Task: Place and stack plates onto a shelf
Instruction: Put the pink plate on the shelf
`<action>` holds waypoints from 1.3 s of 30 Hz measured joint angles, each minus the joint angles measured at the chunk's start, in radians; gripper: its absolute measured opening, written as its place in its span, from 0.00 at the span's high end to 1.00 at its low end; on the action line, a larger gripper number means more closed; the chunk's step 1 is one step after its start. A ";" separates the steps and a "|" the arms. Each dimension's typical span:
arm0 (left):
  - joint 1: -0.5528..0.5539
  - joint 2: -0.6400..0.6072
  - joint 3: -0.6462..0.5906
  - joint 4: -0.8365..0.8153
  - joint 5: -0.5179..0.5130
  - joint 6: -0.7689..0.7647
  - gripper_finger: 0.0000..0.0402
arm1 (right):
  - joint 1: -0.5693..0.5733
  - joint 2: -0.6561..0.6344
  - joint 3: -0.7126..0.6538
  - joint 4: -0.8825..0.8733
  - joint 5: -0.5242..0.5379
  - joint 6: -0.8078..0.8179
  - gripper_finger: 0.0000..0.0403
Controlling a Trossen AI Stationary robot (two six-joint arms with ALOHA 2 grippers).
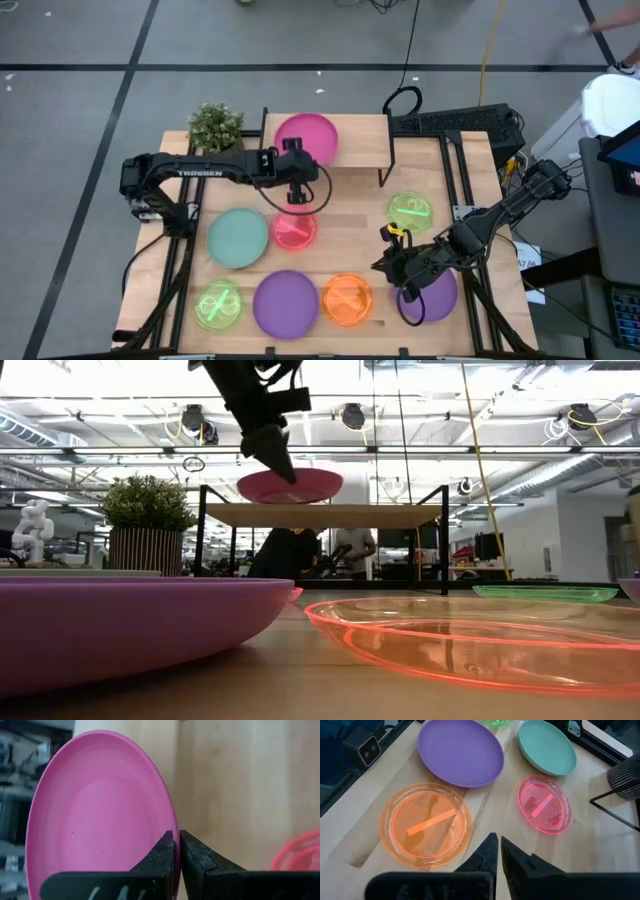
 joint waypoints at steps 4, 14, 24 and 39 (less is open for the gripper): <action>0.045 0.000 0.000 -0.006 -0.002 -0.021 0.95 | 0.000 0.000 0.000 0.000 0.000 0.000 0.98; 0.127 0.000 0.000 -0.005 0.025 -0.090 0.95 | 0.000 0.000 0.000 0.000 0.000 0.000 0.98; 0.146 0.000 -0.001 -0.013 0.060 -0.099 0.95 | 0.000 0.000 0.000 0.000 0.000 0.001 0.98; 0.147 0.000 -0.001 -0.015 0.061 -0.125 0.95 | 0.000 0.000 0.000 0.000 0.000 0.001 0.98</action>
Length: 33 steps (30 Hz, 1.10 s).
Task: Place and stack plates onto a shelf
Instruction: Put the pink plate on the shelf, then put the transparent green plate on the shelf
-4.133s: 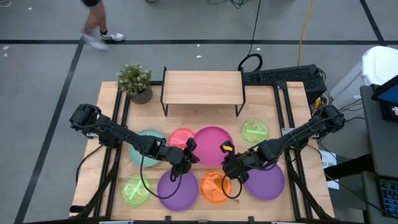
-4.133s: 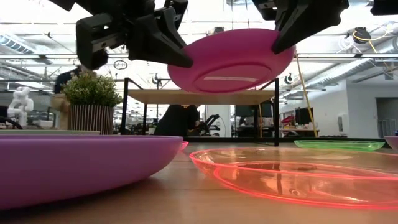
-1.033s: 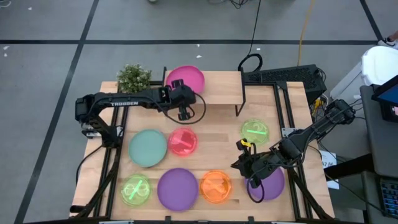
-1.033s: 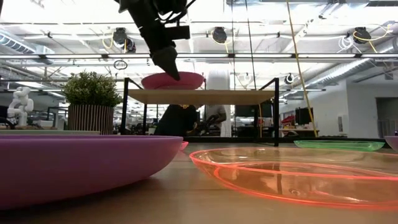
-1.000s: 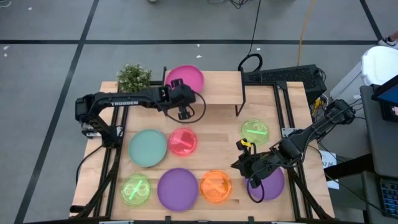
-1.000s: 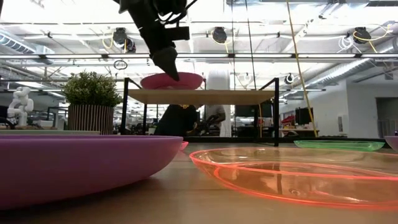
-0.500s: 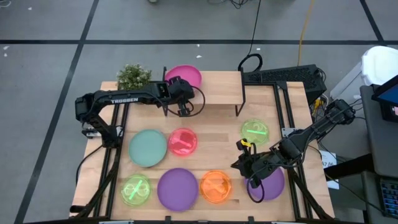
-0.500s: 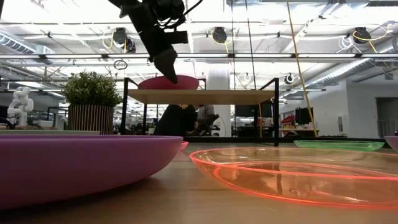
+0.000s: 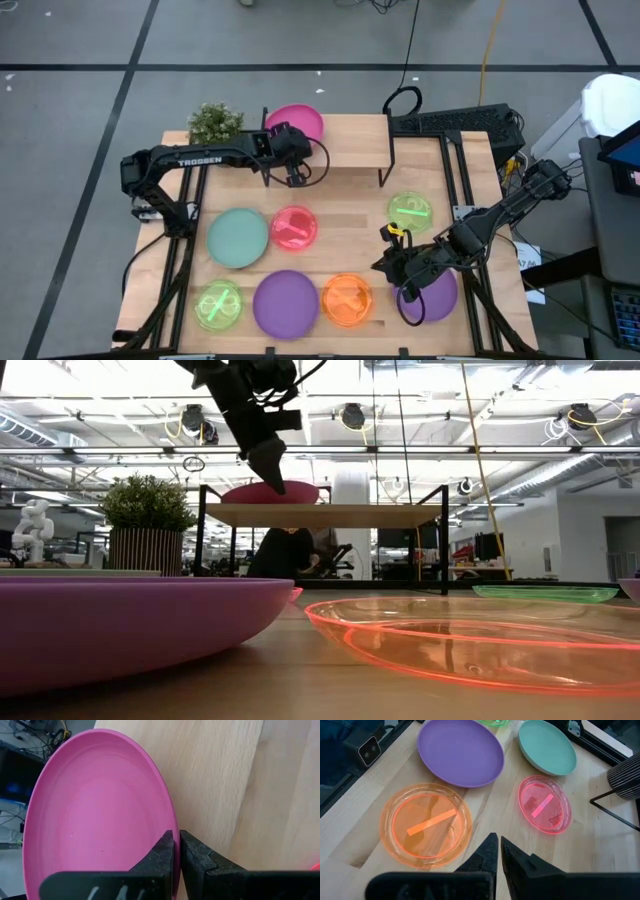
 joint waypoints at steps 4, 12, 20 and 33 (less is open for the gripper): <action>0.000 0.000 0.000 0.000 0.000 -0.001 0.95 | 0.000 0.000 0.000 0.000 0.000 0.000 0.98; 0.000 0.000 0.000 -0.001 0.023 -0.006 0.94 | 0.000 0.000 0.000 0.000 0.000 0.000 0.98; 0.000 0.000 0.000 -0.003 0.032 -0.037 0.80 | 0.000 0.000 0.000 0.000 0.000 0.000 0.98; -0.093 -0.003 -0.001 0.012 -0.143 -0.066 0.64 | 0.000 0.000 0.000 0.000 0.000 -0.007 0.98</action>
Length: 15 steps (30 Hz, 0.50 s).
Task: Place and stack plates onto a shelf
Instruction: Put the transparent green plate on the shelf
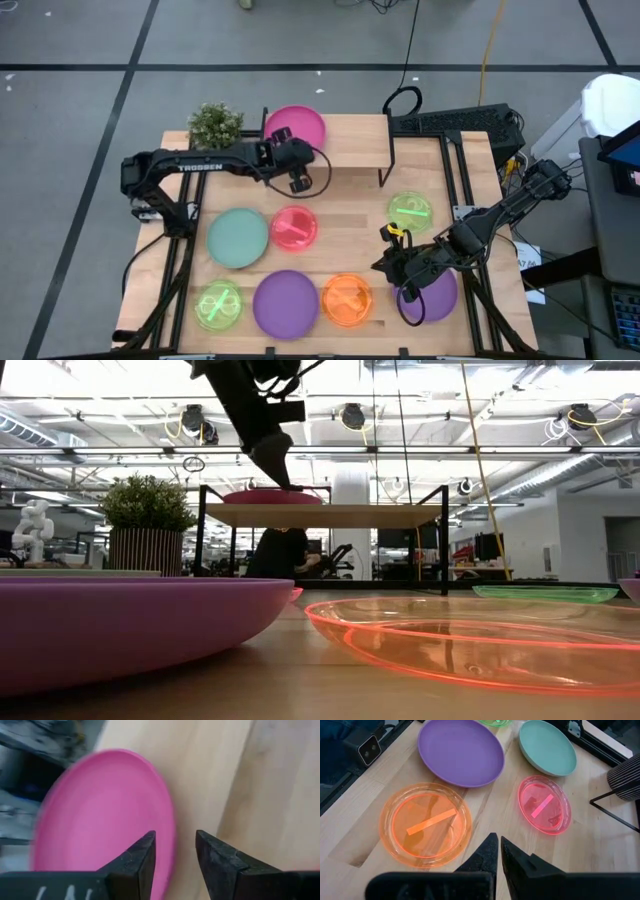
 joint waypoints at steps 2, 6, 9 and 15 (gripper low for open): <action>-0.026 -0.006 0.000 0.006 -0.066 0.014 0.64 | 0.000 0.000 0.000 0.000 0.000 0.000 0.98; -0.082 -0.037 0.000 0.012 -0.122 0.022 0.64 | 0.000 0.000 0.000 0.000 0.000 0.000 0.98; -0.135 -0.067 0.001 0.000 -0.125 -0.013 0.64 | 0.000 0.000 0.000 -0.007 0.000 0.016 0.98; -0.268 -0.113 0.001 -0.054 -0.125 -0.179 0.64 | -0.001 0.000 -0.047 -0.016 0.003 0.085 0.98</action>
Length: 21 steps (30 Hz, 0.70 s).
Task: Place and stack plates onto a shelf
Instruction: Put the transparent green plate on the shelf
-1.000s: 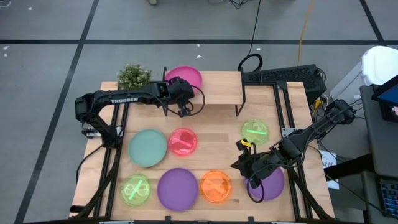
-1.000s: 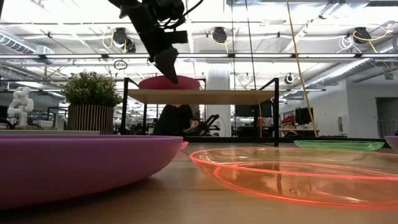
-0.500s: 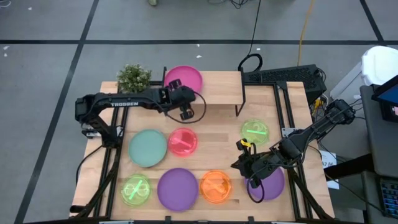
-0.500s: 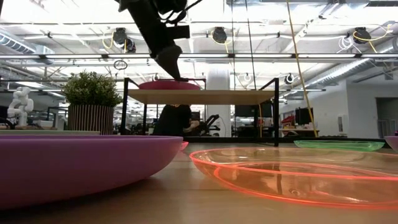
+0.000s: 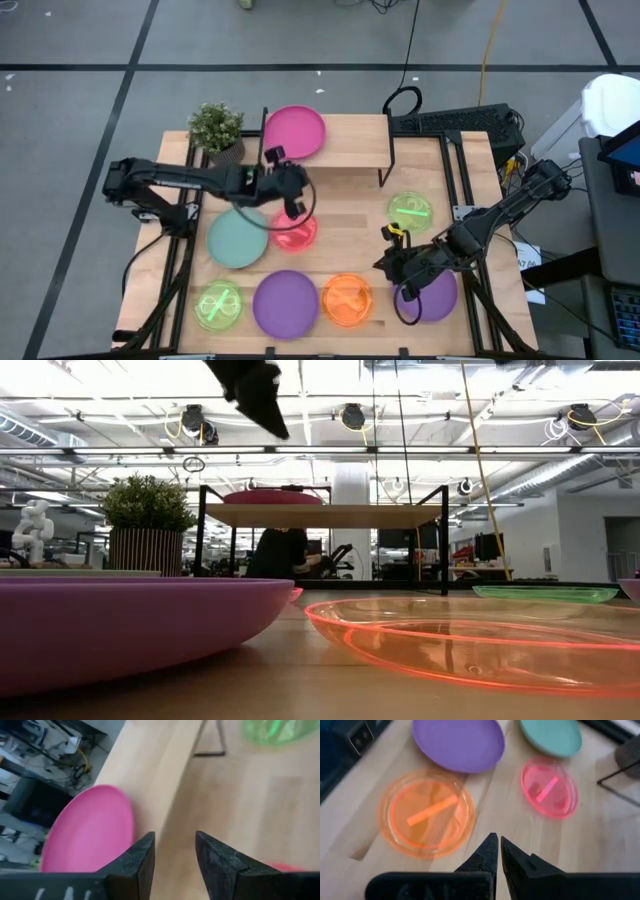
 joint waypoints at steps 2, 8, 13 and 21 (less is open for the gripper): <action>-0.045 -0.001 0.001 -0.023 0.001 -0.056 0.64 | -0.005 0.000 -0.029 0.000 0.013 0.033 0.98; -0.152 -0.008 0.000 -0.150 0.003 -0.179 0.64 | -0.026 0.000 -0.122 -0.047 0.050 0.203 0.98; -0.204 -0.008 0.000 -0.194 0.002 -0.236 0.64 | -0.040 0.000 -0.177 -0.096 0.049 0.317 0.98; -0.280 -0.008 -0.091 -0.163 -0.016 -0.315 0.64 | -0.072 0.000 -0.301 -0.164 0.044 0.429 0.98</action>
